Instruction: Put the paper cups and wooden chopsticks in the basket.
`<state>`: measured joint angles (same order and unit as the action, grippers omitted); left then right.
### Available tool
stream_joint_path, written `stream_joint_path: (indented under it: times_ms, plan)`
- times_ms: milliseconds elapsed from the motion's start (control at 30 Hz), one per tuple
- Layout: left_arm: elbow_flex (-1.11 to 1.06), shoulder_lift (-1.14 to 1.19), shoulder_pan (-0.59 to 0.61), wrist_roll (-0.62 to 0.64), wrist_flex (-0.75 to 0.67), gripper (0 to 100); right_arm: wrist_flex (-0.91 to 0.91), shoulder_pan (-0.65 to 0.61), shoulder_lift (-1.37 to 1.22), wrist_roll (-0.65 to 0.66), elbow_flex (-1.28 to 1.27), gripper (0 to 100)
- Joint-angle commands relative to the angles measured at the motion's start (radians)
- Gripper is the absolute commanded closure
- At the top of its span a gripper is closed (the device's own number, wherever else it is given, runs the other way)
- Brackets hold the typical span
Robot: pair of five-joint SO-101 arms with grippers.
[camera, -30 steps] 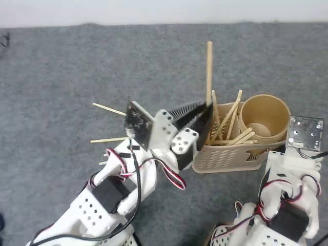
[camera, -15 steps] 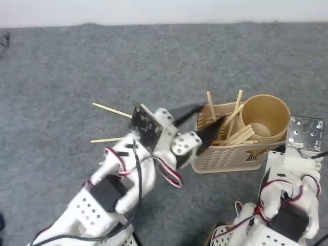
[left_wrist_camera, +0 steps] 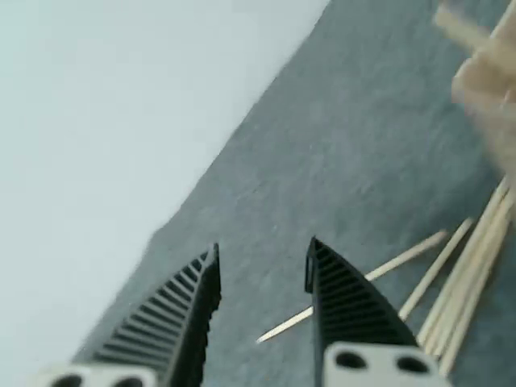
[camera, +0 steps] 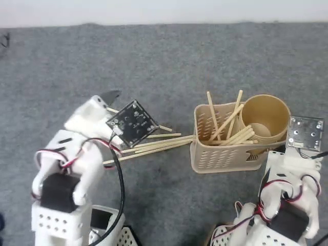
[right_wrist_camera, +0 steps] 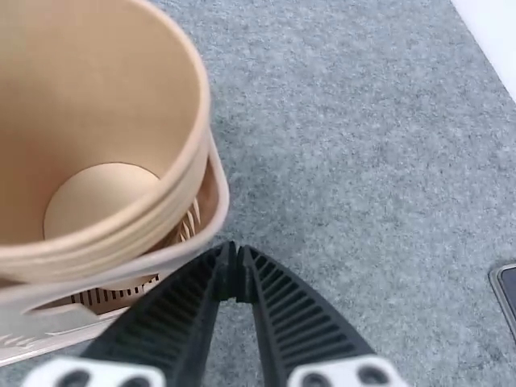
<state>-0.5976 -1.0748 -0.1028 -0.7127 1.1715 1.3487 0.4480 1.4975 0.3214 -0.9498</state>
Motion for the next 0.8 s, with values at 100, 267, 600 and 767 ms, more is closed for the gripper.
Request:
stream_joint_path:
  times_ms: [100, 267, 600, 767]
  plan:
    - [-0.101, -0.003, 0.101, -0.299, -0.009, 84, -0.019, -0.005, -0.013, 0.003, 0.002, 99.1]
    - [-0.131, 0.133, 0.103, -0.334, 0.009, 84, -0.019, -0.005, -0.015, 0.003, 0.002, 99.1]
    - [0.048, 0.658, 0.089, -0.442, 0.155, 84, -0.019, -0.005, -0.015, 0.003, -0.002, 99.1]
    - [0.094, 0.835, 0.091, -0.479, 0.094, 84, -0.021, -0.042, -0.015, 0.009, -0.015, 99.1]
